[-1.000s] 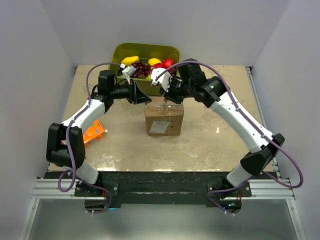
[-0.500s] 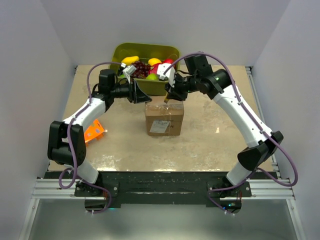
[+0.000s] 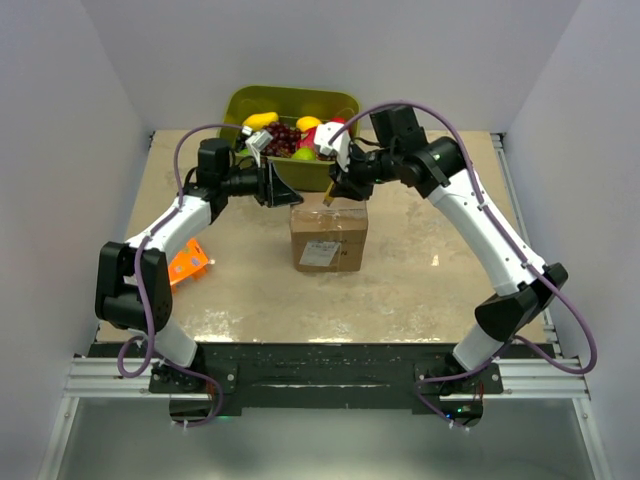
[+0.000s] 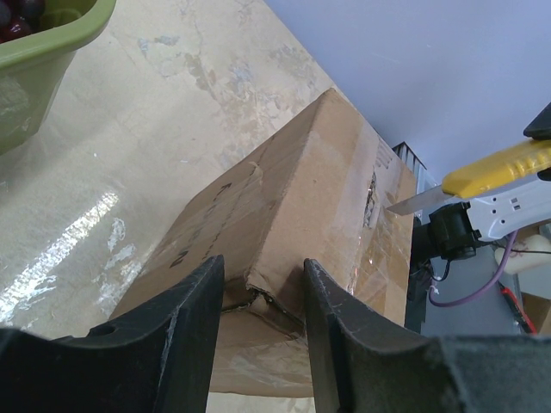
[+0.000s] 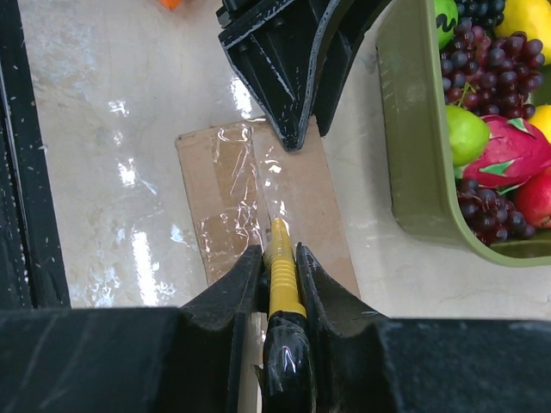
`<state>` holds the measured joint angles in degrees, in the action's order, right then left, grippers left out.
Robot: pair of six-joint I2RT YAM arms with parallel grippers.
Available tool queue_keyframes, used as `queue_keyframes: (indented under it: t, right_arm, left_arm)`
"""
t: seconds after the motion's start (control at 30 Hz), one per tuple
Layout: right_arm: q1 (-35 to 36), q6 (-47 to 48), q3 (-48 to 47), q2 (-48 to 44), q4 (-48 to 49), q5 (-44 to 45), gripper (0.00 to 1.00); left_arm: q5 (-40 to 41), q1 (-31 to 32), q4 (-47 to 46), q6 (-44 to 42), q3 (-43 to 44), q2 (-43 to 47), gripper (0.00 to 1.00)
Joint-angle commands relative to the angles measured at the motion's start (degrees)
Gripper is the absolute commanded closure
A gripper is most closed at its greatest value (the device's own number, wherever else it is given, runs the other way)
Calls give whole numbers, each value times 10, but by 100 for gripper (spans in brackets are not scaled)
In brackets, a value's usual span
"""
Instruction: Unpack the express box
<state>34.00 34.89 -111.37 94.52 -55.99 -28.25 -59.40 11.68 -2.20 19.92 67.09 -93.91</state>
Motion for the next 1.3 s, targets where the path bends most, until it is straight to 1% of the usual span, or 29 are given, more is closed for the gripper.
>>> queue_keyframes:
  t: [0.0, 0.23, 0.47, 0.63, 0.73, 0.77, 0.97, 1.13, 1.27]
  right_arm:
    - [-1, -2, 5, 7, 19, 3, 100]
    - [-1, 5, 10, 8, 13, 0, 100]
    - [0, 11, 22, 8, 18, 16, 100]
    - [-1, 42, 27, 8, -1, 25, 100]
    - [-10, 79, 16, 12, -35, 16, 100]
    - [-14, 96, 9, 15, -63, 1, 100]
    - [-46, 136, -41, 50, -130, -3, 100]
    - [-73, 171, -109, 89, -209, -10, 100]
    - [-81, 190, -128, 95, -231, -5, 100]
  left_arm:
    - [32, 4, 51, -38, -14, -17, 55]
    - [34, 4, 50, -38, -15, -17, 55]
    - [33, 4, 50, -38, -16, -19, 55]
    - [31, 5, 50, -39, -16, -22, 55]
    - [28, 5, 49, -42, -16, -22, 55]
    - [26, 5, 49, -43, -16, -23, 55]
    - [26, 5, 53, -53, -17, -23, 55]
    - [27, 7, 54, -60, -20, -24, 56]
    - [26, 8, 58, -66, -20, -24, 57]
